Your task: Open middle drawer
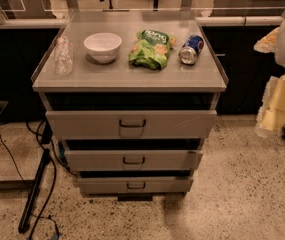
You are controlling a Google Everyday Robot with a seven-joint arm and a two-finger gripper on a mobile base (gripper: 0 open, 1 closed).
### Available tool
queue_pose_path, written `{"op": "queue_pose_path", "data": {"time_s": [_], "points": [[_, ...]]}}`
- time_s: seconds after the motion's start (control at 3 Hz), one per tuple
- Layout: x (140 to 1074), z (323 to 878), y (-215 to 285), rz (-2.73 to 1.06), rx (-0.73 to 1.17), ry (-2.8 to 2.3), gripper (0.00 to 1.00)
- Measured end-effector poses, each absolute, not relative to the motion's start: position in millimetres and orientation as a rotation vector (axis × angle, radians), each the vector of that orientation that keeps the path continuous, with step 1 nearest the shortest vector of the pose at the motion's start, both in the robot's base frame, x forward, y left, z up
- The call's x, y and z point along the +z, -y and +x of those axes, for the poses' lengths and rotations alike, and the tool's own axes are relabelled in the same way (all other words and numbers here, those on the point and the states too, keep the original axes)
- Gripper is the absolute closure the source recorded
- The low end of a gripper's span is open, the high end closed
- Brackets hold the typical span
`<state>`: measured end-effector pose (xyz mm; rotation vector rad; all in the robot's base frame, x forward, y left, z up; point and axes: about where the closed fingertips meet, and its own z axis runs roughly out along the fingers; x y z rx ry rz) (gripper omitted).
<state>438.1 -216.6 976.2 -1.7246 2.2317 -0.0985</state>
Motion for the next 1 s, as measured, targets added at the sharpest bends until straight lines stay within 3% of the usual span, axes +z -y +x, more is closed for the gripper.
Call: {"op": "queue_pose_path", "data": {"time_s": [1.0], "points": [[937, 443, 215, -1.773, -0.153, -2.204, 0.00]]}}
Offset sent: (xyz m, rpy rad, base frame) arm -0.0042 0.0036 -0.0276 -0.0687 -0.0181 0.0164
